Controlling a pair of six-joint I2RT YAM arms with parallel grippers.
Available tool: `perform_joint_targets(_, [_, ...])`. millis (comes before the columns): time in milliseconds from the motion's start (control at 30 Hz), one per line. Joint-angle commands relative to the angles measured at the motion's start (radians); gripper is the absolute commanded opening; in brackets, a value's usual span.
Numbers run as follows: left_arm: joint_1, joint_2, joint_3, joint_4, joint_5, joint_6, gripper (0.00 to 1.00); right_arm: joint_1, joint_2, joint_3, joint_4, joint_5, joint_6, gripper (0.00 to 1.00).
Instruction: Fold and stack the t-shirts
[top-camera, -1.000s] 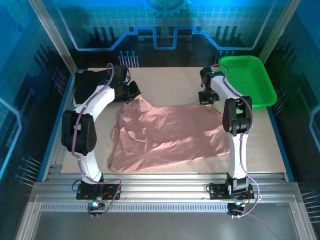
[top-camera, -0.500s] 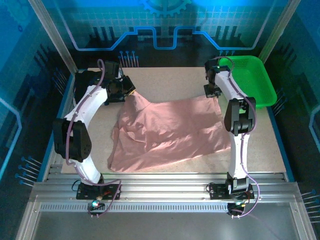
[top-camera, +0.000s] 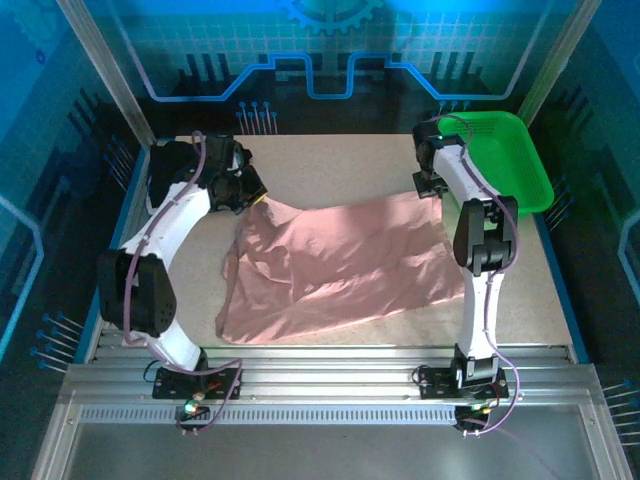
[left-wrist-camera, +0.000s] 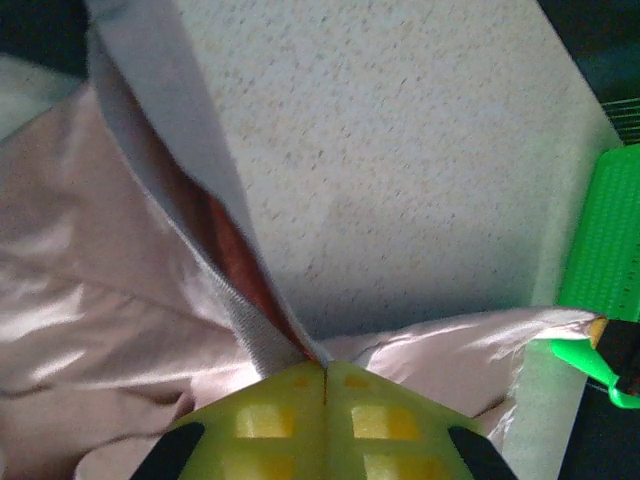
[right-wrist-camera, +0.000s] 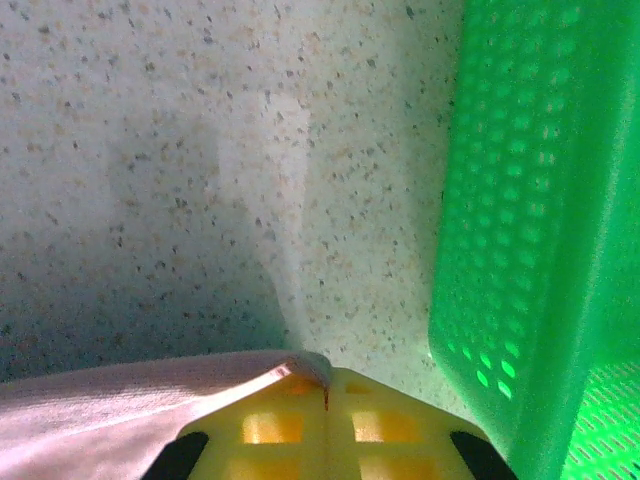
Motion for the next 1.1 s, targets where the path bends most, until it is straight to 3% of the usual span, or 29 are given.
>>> perform_joint_targets(0, [0.002, -0.106, -0.090, -0.007, 0.028, -0.038, 0.00, -0.002, -0.098, -0.071, 0.030, 0.032, 0.006, 0.00])
perform_joint_targets(533, [-0.055, -0.526, -0.535, -0.054, 0.018, -0.220, 0.00, 0.005, -0.309, -0.444, 0.059, -0.011, 0.096, 0.00])
perform_joint_targets(1067, [-0.172, -0.708, -0.750, -0.120, -0.019, -0.353, 0.00, -0.007, -0.371, -0.623, 0.050, -0.008, 0.166, 0.00])
